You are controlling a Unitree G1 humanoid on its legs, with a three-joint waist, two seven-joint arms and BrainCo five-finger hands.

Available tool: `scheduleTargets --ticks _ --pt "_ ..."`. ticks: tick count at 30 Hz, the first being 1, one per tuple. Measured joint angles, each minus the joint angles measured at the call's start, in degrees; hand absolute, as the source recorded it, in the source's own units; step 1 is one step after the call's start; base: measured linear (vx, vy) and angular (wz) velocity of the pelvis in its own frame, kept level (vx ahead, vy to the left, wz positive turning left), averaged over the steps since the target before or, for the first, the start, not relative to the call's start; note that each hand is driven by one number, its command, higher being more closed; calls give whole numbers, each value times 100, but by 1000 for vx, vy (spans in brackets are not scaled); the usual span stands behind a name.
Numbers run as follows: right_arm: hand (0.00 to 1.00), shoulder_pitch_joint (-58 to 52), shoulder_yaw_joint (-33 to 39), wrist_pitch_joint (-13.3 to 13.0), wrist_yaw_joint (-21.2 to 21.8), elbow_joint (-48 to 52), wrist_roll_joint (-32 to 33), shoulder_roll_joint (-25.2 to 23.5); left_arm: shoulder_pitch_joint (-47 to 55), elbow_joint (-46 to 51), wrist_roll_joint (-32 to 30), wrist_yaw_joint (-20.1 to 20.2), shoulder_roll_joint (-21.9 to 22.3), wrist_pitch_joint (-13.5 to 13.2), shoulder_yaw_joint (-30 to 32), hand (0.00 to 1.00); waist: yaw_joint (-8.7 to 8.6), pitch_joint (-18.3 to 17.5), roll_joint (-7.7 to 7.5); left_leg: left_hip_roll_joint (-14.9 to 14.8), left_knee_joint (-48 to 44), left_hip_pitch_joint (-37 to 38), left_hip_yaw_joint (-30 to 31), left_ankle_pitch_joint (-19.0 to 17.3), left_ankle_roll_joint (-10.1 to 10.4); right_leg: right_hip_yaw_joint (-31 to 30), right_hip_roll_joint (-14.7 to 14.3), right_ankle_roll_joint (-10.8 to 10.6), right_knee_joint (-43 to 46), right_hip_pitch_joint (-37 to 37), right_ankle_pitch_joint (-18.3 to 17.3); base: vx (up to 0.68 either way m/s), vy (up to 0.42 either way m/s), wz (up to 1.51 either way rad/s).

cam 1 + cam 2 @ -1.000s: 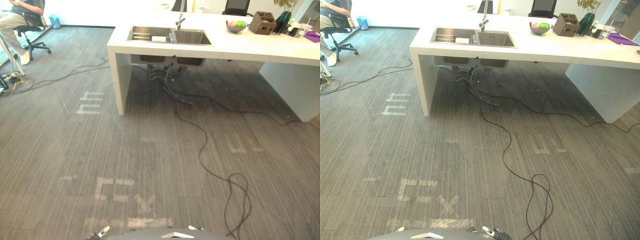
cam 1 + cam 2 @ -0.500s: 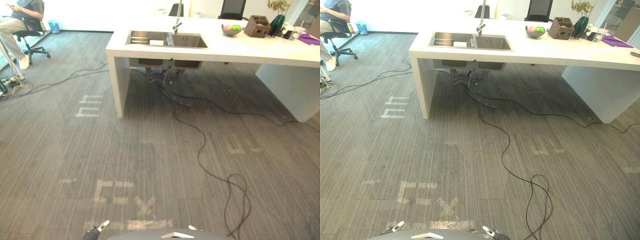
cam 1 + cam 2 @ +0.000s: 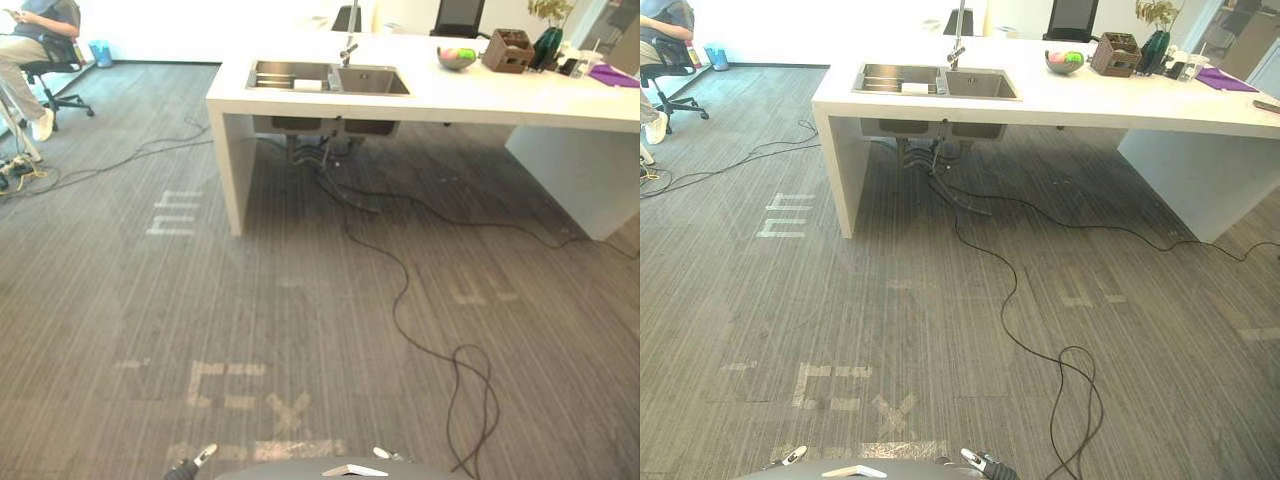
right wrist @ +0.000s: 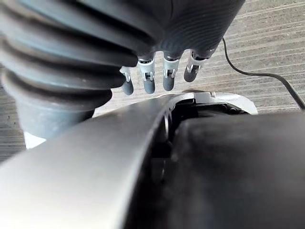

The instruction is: Walk over to the sink, pick up the cup, carry it to the dishwasher, place the cup inside the dishwasher, then close the dishwasher door

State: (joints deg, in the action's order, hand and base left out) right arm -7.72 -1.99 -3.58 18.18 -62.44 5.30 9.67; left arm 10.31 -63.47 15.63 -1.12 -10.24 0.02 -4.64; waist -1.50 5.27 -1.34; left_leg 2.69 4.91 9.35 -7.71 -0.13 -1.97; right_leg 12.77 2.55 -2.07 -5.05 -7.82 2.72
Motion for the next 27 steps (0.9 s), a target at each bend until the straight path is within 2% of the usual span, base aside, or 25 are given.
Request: scheduleTargets --ticks 2,4,6,8,10,11,12,14,15,16,18,19,21,23,24,25,26,27 --pt "0 -2 -8 -70 -15 1 3 0 4 -3 74 -15 1 14 1 0 -10 0 0 -2 0 3 -11 -6 1 -18 -4 0 0 4 1 -7 -4 -5" --pt "0 -6 -24 -189 -22 4 87 -5 7 -3 596 -149 9 142 17 0 2 -3 -4 -2 -1 9 -5 -10 -1 -16 -3 0 0 -2 0 0 0 0" --pt "0 -8 -36 -235 -16 10 228 -11 21 -3 684 -209 28 170 66 0 6 -5 -7 2 -4 18 15 -24 -13 -3 5 -12 19 -2 -19 1 -4 4" --pt "0 -9 -64 -238 -21 57 484 -12 21 -3 666 -234 57 161 129 0 9 -7 3 2 -40 24 53 -86 -57 2 35 22 353 133 -232 16 12 4" --pt "0 -15 -81 -246 -71 142 695 -49 11 1 667 -234 31 134 155 0 -23 25 -50 60 -327 -122 136 -287 -71 7 235 -103 1398 593 -766 37 34 12" --pt "0 -54 -84 -237 -146 253 879 -104 15 7 684 -256 11 116 219 0 -19 88 -101 128 -651 -201 143 -471 -122 -32 436 -264 2259 872 -1080 70 36 10" --pt "0 -118 -70 -245 -242 492 1038 -125 9 10 757 -344 5 116 253 0 2 130 -168 183 -887 -229 147 -627 -181 -167 590 -328 3203 1260 -1232 79 32 8" --pt "0 -115 -65 -297 -316 727 1270 -146 15 16 794 -444 25 108 311 0 -37 233 -157 193 -1172 -148 202 -823 -249 -312 759 -223 4484 1750 -1140 89 5 14" --pt "0 -128 -62 -354 -344 745 1418 -179 69 70 790 -472 46 107 440 0 -70 268 -211 187 -1197 -26 266 -888 -274 -314 805 -193 4843 1861 -1265 117 -20 24" --pt "0 -134 -62 -364 -348 745 1501 -184 99 115 788 -480 65 107 493 0 -85 270 -214 169 -1201 6 296 -907 -281 -297 807 -190 4788 1875 -1397 148 -34 26" --pt "0 -140 40 -341 -362 752 1886 -199 111 187 771 -474 177 103 806 0 -69 289 -127 36 -1268 -10 384 -1065 -188 -117 792 -148 3900 2012 -1574 214 -72 22" --pt "0 -153 103 -337 -362 770 2058 -204 87 194 769 -469 226 105 895 0 -73 361 -78 -39 -1351 -23 421 -1116 -180 -34 787 -151 3667 2030 -1557 299 -123 20" --pt "0 -346 452 -337 -363 1017 2569 -193 5 217 772 -421 371 105 922 0 -28 574 206 -443 -1731 -42 463 -1458 -11 63 644 -213 2916 2219 -1172 289 -126 7" --pt "0 -526 628 -348 -337 1258 2700 -209 -50 222 772 -365 448 112 954 0 -41 688 366 -770 -2114 25 473 -1800 235 -25 497 -279 2328 2386 -751 371 -202 -7" --pt "0 -644 688 -334 -318 1429 2704 -263 -90 223 764 -342 451 124 1014 0 -49 813 346 -900 -2368 179 469 -2109 405 -171 454 -303 2127 2377 -557 429 -293 0" --pt "0 -753 704 -266 -319 1593 2702 -365 -104 229 689 -338 450 137 1144 0 -47 823 272 -977 -2600 363 483 -2445 551 -369 466 -293 2073 2282 -541 560 -432 12" --pt "0 -862 739 -228 -317 1678 2701 -461 -94 252 651 -336 427 137 1182 0 -51 797 202 -984 -2677 479 529 -2618 633 -468 516 -294 2087 2179 -620 506 -420 35" --pt "0 -995 950 -211 -241 1716 2756 -513 -109 277 552 -343 511 132 1230 0 -71 801 298 -1154 -2743 731 590 -2858 726 -384 457 -252 2707 2242 -229 600 -480 39"
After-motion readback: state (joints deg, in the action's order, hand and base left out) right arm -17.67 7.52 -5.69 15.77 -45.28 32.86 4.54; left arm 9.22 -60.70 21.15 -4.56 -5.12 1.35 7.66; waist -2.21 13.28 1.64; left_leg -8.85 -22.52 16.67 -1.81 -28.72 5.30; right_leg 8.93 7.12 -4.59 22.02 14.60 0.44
